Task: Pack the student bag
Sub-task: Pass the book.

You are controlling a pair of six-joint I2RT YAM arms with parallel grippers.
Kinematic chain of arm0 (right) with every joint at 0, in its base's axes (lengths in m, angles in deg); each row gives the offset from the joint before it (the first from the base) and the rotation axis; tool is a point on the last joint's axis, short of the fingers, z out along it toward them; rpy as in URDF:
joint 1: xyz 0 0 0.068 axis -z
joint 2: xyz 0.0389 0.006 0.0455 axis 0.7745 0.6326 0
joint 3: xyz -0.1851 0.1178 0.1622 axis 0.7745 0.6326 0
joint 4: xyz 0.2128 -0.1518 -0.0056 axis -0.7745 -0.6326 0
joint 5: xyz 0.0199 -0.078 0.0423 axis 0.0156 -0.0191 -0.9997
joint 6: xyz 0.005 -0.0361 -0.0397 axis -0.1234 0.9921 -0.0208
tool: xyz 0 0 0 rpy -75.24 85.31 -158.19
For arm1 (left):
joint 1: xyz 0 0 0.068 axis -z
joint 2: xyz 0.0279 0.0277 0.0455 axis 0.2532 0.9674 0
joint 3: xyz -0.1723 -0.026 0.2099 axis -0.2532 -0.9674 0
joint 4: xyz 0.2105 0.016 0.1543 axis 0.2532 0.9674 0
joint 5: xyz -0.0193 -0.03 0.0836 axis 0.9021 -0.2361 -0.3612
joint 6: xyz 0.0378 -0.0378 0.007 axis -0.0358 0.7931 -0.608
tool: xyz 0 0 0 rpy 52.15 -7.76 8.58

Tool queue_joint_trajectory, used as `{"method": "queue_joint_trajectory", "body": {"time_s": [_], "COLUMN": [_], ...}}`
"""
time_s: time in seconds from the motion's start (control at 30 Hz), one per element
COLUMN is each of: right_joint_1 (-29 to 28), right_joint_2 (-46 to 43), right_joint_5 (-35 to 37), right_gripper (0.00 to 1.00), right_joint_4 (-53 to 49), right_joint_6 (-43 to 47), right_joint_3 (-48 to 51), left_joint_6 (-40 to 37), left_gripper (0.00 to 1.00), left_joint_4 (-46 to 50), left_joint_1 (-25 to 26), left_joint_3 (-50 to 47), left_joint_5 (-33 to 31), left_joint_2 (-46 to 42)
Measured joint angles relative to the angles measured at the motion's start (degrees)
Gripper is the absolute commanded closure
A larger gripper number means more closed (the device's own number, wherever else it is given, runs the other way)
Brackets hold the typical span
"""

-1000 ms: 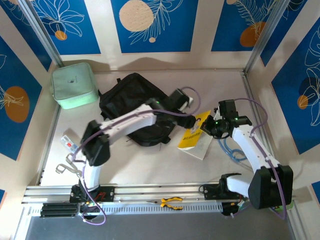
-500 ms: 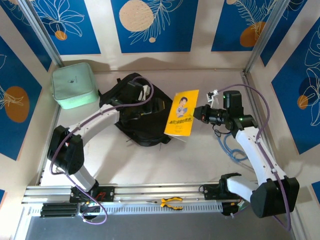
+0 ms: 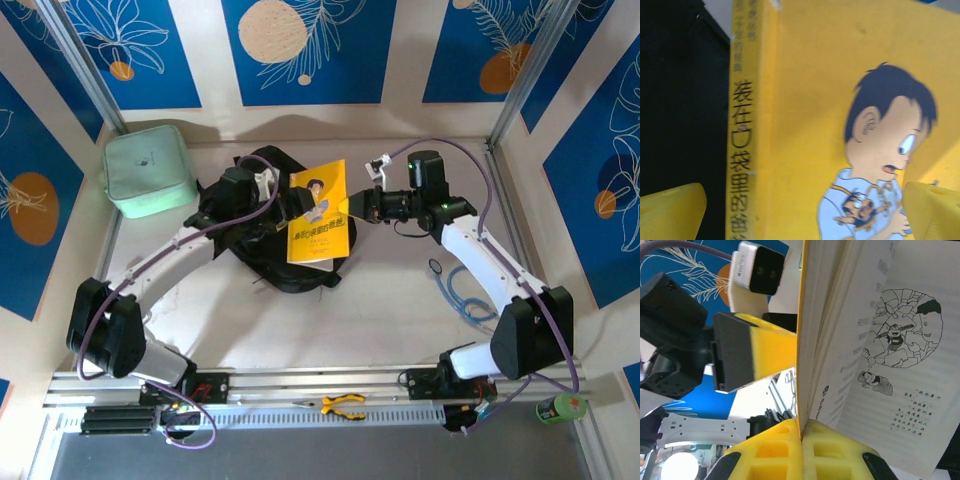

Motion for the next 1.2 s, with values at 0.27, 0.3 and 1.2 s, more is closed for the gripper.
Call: {"method": "queue_joint_trajectory", "body": {"time_s": [0.27,0.3,1.2], "right_joint_1": [0.22,0.37,1.79], "right_joint_2": [0.59,0.76,4.55], "right_joint_5": [-2.05,-2.19,9.25], "right_gripper": [1.0,1.0,0.65], "right_joint_4": [1.86,1.84,-5.49], "right_joint_6": [-2.36,-2.36,0.87], "right_joint_3": [0.0,0.0,0.52], "left_joint_6": [-1.46,-1.64,-4.52], "left_gripper": [0.13,0.15,1.0], "left_joint_4": [0.5,0.17,-1.84], "left_joint_1": [-0.24,-0.24,-2.71], "left_joint_3": [0.02,0.04,0.33], "left_joint_5": [2.95,3.43,5.68], "left_joint_2": [0.66,0.66,0.59]}}
